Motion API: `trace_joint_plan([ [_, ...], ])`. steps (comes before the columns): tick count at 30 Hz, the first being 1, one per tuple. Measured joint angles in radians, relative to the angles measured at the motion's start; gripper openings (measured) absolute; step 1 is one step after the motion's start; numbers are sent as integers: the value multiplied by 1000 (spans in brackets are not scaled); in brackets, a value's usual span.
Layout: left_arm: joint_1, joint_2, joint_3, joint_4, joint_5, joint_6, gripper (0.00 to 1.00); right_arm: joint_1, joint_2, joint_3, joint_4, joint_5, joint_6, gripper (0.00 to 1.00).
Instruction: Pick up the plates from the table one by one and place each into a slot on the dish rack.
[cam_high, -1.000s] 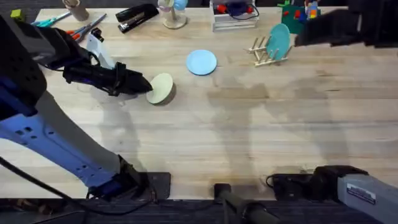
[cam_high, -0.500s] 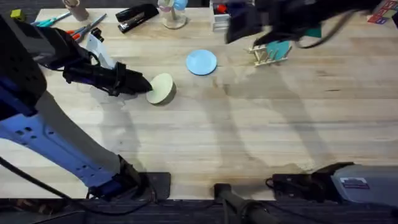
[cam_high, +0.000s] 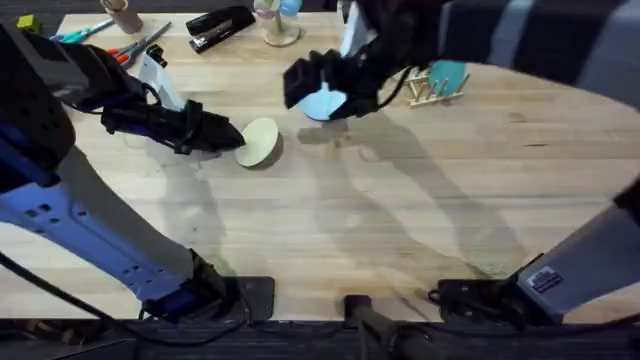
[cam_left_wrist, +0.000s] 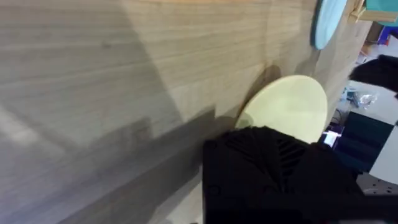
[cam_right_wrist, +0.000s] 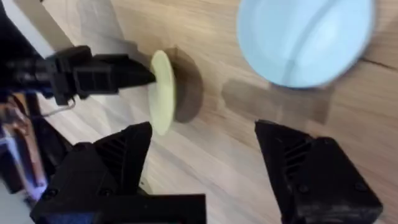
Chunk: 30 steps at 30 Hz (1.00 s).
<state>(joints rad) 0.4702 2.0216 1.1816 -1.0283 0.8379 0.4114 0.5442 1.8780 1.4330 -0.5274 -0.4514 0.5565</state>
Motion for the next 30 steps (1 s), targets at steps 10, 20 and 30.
trace_joint_plan([
  [10, 0, 0, 0, 0, 0, 0, 40, 101, 85, 0, 173, -13, 180, 993],
  [20, 0, 0, 0, 0, 0, 0, 41, 153, 122, 0, 221, -13, 269, 993],
  [30, 0, 0, 0, 0, 0, 0, 41, 206, 149, 0, 283, -13, 301, 995],
])
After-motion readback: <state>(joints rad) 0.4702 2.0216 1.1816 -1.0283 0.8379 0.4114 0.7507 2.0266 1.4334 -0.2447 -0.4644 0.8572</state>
